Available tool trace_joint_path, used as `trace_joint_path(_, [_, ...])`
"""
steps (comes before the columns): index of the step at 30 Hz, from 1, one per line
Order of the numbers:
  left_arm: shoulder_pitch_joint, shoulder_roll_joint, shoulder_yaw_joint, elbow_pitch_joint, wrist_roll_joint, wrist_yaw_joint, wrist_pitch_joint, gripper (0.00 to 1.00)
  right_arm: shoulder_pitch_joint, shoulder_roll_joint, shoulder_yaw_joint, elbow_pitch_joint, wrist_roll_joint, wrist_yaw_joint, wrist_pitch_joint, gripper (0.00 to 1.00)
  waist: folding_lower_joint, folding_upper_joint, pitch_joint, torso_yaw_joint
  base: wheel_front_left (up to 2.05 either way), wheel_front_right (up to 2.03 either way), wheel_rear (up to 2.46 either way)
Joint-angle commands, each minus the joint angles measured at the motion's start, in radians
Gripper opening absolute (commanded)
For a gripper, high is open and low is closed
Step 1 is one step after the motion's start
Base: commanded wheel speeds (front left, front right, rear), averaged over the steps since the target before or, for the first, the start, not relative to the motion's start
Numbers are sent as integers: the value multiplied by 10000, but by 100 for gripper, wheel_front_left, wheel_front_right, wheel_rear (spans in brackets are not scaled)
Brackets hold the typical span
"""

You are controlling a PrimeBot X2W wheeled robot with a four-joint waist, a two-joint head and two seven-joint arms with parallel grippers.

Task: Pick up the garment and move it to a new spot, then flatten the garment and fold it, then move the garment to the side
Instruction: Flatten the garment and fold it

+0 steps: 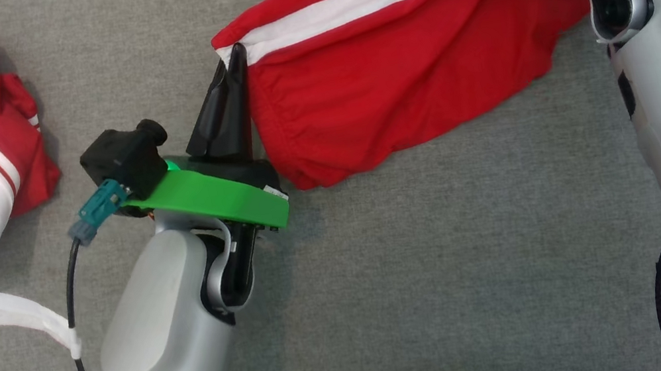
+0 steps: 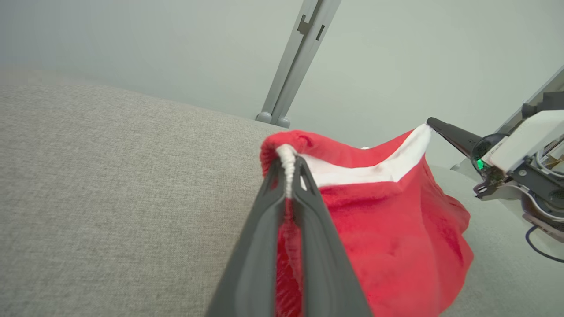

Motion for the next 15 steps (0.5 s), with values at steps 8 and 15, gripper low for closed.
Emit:
trace_joint_path(8, [-235, -198, 363, 316, -10, 20, -32, 100, -1011, -217, 77, 1260, -1218, -11, -751, 100, 0, -1, 570, 402, 0, 0, 0])
trace_joint_path(15, [551, -284, 728, 336, 130, 20, -31, 100, -592, -738, 805, 1887, -1541, -11, -1092, 100, 0, -1, 159, 258, 0, 0, 0])
